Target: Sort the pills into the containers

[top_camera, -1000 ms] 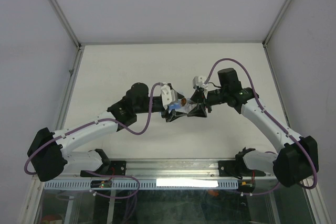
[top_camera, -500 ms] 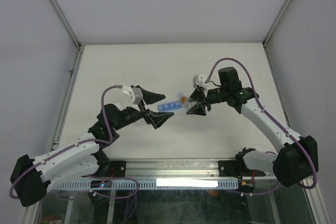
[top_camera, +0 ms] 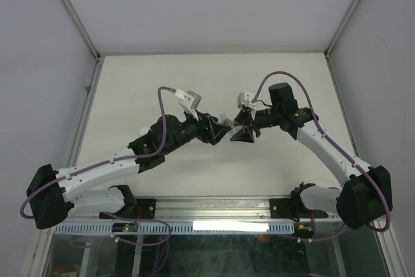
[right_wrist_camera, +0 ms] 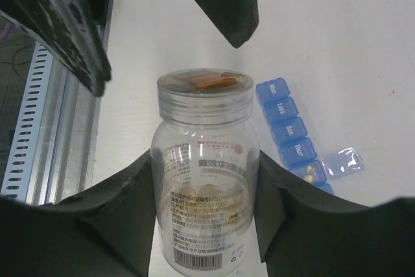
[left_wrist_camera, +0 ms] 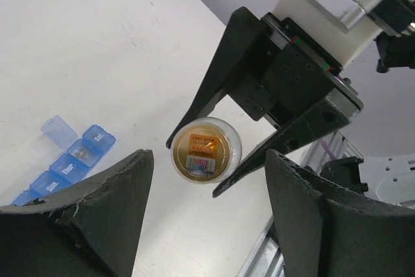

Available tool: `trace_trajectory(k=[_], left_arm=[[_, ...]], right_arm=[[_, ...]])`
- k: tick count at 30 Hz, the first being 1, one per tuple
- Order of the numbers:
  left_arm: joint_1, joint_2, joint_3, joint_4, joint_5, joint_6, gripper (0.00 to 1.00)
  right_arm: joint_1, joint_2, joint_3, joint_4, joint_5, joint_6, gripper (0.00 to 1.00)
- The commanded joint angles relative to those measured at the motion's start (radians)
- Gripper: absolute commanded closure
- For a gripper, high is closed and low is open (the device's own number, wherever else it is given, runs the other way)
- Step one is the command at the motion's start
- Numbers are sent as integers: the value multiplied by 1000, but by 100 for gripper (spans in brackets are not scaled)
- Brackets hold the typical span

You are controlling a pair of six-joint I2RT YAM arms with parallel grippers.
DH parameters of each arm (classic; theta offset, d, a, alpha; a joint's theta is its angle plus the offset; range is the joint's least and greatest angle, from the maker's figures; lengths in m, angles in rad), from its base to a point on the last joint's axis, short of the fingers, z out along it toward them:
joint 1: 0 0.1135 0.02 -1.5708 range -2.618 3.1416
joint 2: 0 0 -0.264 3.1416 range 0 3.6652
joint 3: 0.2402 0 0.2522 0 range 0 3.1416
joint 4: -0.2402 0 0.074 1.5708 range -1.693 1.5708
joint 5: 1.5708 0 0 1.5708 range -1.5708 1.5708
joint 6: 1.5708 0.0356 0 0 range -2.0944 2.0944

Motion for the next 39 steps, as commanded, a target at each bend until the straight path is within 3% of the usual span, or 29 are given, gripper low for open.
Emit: trace_trajectory(k=[1,11,16,19,24,26,27,28,29,32,34,39], left_arm=[[-4,44,74,-34,-35,5,31],[-4,88,110,-53,7,22,45],[-4,98,112,-38,63,82,70],[-4,99,84,39,258,291,86],[23,120,74,-16,529,719,92],[60,131,81,-35,598,833,85],[81,132,86,-24,609,841,72],[103,129,89,0,611,821,50],[121,119,86,44,596,773,36],[135,53,27,193,454,605,2],[138,-7,-32,255,358,479,1],[144,-156,-150,282,271,200,1]], right_arm=[[7,0,19,42,-8,-13,100],[8,-1,21,41,-7,-13,100],[8,-3,21,40,-5,-12,100],[9,-4,21,41,-8,-13,100],[8,-10,22,39,-13,-11,100],[8,-17,22,39,-16,-11,100],[9,-21,22,39,-16,-11,100],[8,-23,22,39,-17,-11,100],[8,-26,22,39,-16,-11,100],[9,-24,22,39,-21,-8,100],[8,-20,22,39,-25,-6,100],[8,-11,19,43,-25,-2,100]])
